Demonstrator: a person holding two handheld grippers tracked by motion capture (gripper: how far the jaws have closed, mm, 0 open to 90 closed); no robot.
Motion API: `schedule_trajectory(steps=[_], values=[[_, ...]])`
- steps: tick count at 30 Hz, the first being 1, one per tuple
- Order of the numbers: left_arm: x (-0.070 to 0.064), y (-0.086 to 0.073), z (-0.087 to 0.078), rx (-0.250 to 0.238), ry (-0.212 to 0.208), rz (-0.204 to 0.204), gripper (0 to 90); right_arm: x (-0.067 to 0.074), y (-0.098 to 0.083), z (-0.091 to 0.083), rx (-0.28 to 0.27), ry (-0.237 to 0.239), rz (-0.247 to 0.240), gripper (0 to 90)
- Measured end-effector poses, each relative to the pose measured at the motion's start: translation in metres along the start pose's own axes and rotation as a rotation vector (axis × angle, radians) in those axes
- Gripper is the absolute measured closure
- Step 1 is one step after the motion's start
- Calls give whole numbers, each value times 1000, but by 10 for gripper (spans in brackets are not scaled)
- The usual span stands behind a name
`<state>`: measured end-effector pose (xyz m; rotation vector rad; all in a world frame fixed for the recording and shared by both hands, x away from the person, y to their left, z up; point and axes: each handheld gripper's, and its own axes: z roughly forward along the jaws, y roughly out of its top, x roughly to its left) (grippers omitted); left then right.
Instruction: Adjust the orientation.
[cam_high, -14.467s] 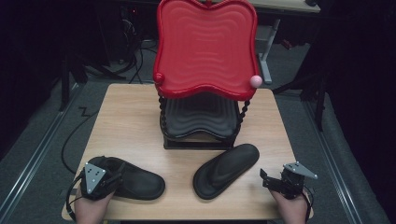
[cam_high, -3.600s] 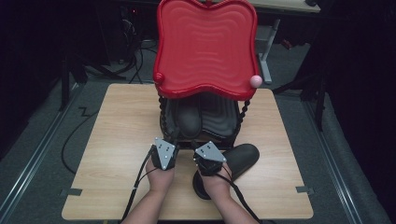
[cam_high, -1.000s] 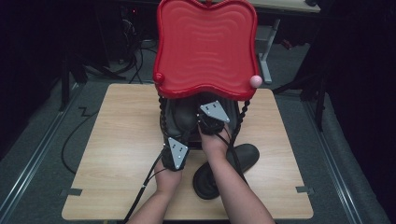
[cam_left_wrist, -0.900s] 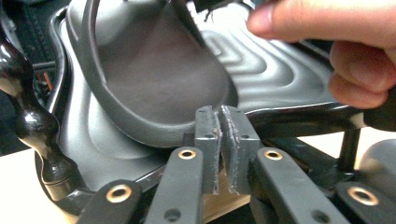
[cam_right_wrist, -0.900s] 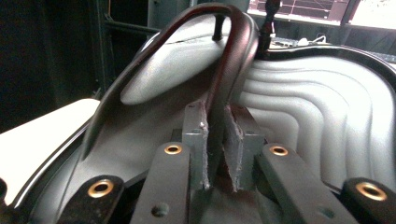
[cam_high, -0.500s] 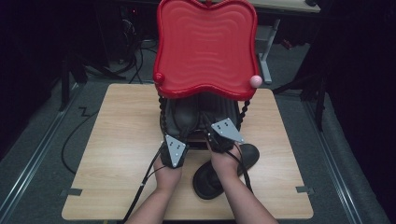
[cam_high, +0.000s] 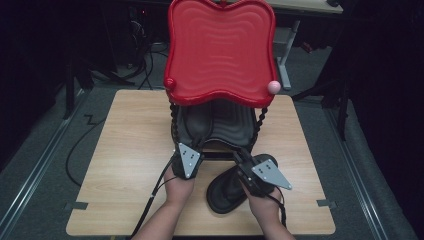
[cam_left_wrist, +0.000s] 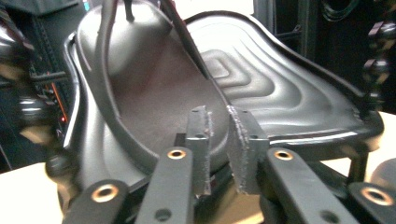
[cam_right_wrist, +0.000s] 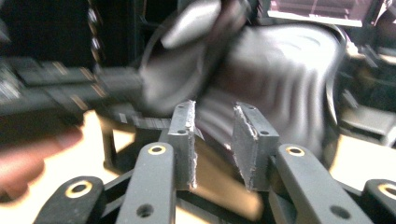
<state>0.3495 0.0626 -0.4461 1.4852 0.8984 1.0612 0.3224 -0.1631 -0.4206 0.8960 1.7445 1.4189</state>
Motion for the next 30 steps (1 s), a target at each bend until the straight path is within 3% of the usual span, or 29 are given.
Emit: schedule_trajectory(steps=[4, 9, 11, 13, 16, 19, 25, 28, 30], values=[[5, -6, -28, 5, -24, -3, 721, -19, -25, -23, 79, -44, -17, 683], [18, -27, -74, 67, -63, -20, 669, -50, -59, -44, 211, -94, 18, 694], [23, -37, -89, 98, -76, -18, 652, -60, -67, -50, 258, -109, 54, 686], [27, -47, -101, 102, -74, -6, 651, -66, -71, -53, 272, -120, 64, 683], [32, -50, -103, 125, -90, -35, 615, -68, -74, -50, 284, -127, 67, 681], [29, -49, -102, 116, -110, -67, 608, -67, -75, -46, 293, -120, 67, 681], [6, -55, -97, 151, -178, -5, 571, -64, -77, -44, 306, -117, 65, 677], [-6, -54, -98, 156, -204, 35, 607, -67, -72, -37, 286, -122, 68, 893], [-11, -53, -99, 163, -225, 49, 724, -68, -68, -28, 291, -111, 60, 899]])
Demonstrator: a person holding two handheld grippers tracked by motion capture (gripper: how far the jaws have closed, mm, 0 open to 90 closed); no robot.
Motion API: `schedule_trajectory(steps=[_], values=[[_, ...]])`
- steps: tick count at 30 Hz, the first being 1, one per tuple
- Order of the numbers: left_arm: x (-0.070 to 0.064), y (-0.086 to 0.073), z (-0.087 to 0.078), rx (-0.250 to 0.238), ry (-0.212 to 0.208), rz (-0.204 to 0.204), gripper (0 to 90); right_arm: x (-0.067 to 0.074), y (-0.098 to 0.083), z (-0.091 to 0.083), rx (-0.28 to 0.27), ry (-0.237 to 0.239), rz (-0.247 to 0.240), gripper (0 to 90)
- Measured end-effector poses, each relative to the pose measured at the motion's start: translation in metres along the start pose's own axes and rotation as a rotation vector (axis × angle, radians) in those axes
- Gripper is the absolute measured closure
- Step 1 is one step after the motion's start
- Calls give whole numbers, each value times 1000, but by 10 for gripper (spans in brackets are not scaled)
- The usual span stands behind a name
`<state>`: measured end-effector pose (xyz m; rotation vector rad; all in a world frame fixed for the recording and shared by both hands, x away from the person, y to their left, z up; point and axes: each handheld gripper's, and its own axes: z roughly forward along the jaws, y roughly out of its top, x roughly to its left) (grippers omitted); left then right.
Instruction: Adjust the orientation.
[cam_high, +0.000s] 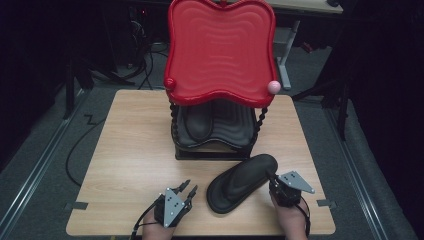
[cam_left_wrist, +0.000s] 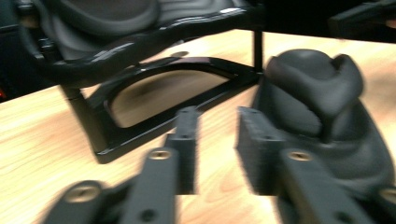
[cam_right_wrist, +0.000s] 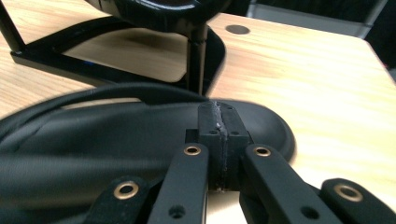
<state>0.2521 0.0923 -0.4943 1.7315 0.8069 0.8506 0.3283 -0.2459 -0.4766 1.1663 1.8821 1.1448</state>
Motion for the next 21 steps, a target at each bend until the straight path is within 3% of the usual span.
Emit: schedule_trajectory(steps=[2, 5, 8, 15, 21], values=[[-4, 1, 0, 12, -24, 5, 788, -1, 2, 9, 10, 2, -14, 899], [-10, 0, 2, 31, -58, -7, 829, -7, -3, 24, 66, 6, -8, 898], [-19, -1, 4, 43, -81, 27, 825, -9, -9, 27, 109, 27, -10, 899], [-23, -1, 9, 45, -96, 25, 792, 1, -20, 2, 119, 61, -11, 900], [-17, 1, 12, 36, -87, 2, 772, 27, -27, -22, 137, 128, -49, 900]])
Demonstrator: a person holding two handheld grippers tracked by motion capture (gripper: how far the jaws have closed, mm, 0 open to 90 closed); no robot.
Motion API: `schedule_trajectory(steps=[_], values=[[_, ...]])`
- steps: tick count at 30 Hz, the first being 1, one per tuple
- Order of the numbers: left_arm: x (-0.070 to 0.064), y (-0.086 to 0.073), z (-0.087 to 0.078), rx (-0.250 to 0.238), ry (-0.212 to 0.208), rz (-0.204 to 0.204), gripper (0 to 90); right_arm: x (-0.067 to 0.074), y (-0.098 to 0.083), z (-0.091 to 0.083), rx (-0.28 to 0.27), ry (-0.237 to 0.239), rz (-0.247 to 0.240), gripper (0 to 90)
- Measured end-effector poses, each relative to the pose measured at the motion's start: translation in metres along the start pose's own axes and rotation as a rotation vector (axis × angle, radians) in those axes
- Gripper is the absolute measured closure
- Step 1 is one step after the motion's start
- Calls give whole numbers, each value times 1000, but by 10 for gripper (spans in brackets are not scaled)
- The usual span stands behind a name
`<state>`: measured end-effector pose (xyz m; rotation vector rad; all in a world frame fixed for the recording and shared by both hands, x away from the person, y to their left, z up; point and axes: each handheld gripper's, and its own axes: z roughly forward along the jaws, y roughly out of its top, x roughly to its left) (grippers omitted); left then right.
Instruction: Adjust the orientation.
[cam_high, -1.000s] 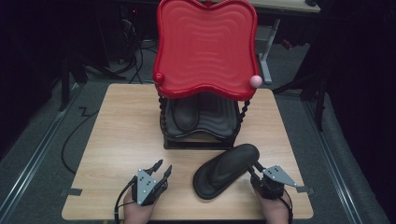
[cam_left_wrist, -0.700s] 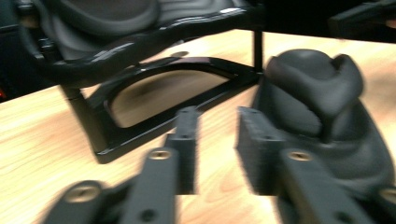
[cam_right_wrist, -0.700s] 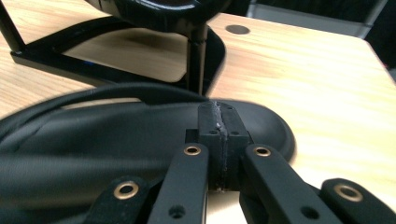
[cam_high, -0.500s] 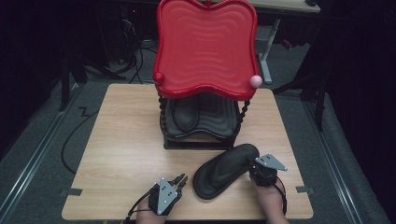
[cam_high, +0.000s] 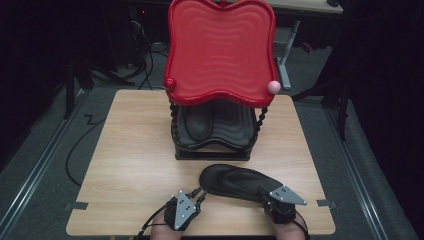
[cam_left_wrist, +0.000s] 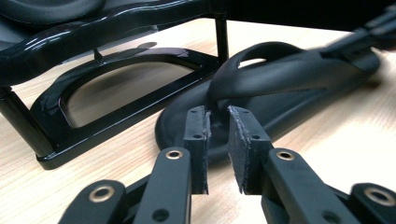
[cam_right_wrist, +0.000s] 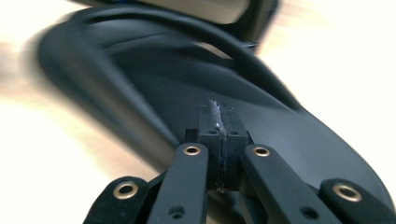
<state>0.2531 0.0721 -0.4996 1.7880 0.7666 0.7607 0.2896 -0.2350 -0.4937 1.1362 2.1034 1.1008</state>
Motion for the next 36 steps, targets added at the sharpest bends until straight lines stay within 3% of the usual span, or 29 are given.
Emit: schedule_trajectory(steps=[3, 4, 9, 12, 15, 17, 20, 21, 24, 28, 36], values=[[4, 0, 2, -5, 6, -14, 765, 18, -2, -6, 9, 48, -17, 900], [5, 0, 2, -6, 7, -20, 765, 30, -2, -8, 17, 81, -26, 899], [12, 0, 2, -14, 18, -44, 760, 47, 1, -13, 5, 102, -72, 881], [17, -1, -1, -21, 33, -55, 754, 37, 9, -19, -46, 76, -70, 826], [24, -1, -6, -33, 52, -67, 741, 16, 14, -16, -75, 44, -44, 708], [28, -2, -10, -35, 66, -73, 731, 3, 16, -9, -66, 46, -22, 629], [34, -4, -16, -35, 86, -84, 718, -9, 16, 4, -20, 57, -13, 585], [36, -5, -18, -34, 93, -88, 714, -12, 16, 8, -6, 61, -16, 598], [41, -7, -22, -36, 110, -101, 711, -15, 18, 16, 24, 89, -27, 746], [44, -7, -26, -41, 120, -109, 710, -6, 17, 12, 20, 41, -70, 811], [38, -1, -12, -44, 71, -99, 708, 1, 5, -16, -5, -84, -6, 818]])
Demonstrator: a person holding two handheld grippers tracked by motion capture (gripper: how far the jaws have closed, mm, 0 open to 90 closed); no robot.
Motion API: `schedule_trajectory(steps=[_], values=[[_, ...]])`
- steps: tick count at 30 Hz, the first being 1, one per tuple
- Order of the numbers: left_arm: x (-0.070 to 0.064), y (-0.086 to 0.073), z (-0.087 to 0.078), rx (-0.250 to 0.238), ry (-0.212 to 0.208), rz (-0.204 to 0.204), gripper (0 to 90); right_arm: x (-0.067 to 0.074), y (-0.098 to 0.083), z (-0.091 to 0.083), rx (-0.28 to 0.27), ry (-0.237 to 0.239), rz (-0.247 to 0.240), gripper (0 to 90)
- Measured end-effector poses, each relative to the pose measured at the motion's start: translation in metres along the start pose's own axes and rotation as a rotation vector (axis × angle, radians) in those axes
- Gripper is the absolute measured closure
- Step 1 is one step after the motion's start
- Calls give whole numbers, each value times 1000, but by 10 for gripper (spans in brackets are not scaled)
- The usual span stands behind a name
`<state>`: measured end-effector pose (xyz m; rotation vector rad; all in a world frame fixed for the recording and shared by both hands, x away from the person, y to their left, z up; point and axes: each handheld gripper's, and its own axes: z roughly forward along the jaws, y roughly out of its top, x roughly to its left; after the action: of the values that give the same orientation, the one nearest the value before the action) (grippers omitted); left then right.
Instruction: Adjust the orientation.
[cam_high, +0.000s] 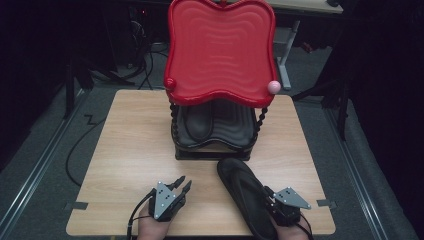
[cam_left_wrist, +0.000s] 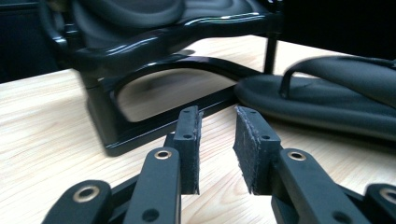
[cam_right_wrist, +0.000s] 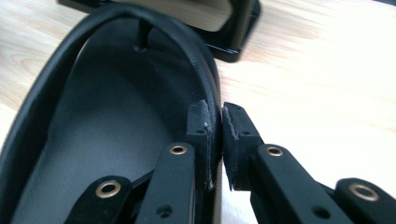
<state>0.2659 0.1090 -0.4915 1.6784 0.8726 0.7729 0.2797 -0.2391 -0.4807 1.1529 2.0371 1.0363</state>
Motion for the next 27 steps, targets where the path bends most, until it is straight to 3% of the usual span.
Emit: schedule_trajectory(steps=[5, 9, 13, 15, 16, 20, 27], values=[[-14, 2, 12, 10, -49, 25, 701, 11, -7, -1, 23, 7, 49, 773], [-19, 2, 17, 17, -67, 37, 696, 17, -6, -9, -11, 83, 50, 733], [-19, 2, 17, 22, -76, 19, 687, 10, -6, -20, -53, 80, 54, 725], [-21, 3, 17, 24, -86, -3, 649, 3, -10, -21, -46, 102, 98, 707], [-23, 3, 17, 23, -88, -10, 649, 3, -10, -21, -46, 102, 98, 707], [-44, 6, 18, 7, -112, 6, 587, 7, -10, -20, -47, 112, 92, 675], [-75, 9, 30, 7, -195, -30, 435, 19, -11, -13, -17, 115, 51, 726]])
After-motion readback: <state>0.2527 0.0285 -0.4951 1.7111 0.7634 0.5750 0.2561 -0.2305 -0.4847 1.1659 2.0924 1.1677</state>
